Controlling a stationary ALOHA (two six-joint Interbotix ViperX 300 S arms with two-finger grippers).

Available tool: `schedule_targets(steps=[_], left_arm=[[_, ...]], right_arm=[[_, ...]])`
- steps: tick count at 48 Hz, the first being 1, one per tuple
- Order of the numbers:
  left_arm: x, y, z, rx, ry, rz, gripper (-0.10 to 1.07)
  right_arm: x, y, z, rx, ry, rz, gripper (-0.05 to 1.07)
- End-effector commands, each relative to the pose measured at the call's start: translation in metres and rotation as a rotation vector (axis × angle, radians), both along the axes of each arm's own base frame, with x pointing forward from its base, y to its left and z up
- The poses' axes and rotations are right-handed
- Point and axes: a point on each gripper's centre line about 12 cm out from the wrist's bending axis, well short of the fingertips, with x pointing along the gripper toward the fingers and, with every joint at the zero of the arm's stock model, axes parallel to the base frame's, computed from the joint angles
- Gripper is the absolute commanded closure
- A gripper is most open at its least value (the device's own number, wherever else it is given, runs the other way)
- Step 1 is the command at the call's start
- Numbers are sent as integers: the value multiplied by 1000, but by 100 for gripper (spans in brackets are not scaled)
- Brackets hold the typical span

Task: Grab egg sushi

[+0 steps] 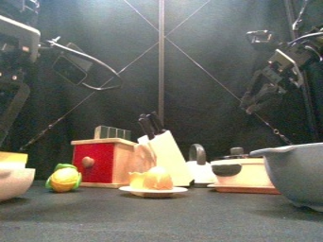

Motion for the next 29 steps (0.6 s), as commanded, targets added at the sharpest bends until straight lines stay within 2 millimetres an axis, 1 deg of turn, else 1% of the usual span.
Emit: schedule_targets(steps=[1,17,20,23,26,29], left_arm=[[5,0,18,-11,-60,-10,43],[8,3,29,13,-107,-39,43],[10,5,37,29,-140,-57,43],[14,10,50,52,-191,-78,43],[19,20,65,93,-256,-94,43],[22,30,75,127,-305,-97,43]], right_arm=[[2,2,5,-1,-15,9,8],[1,1,4,1,-14,5,8],[1,1,4,9,-14,2,8],[2,3,6,19,-20,4,8],[4,5,9,39,-37,13,8],[8,10,15,75,-69,45,8]])
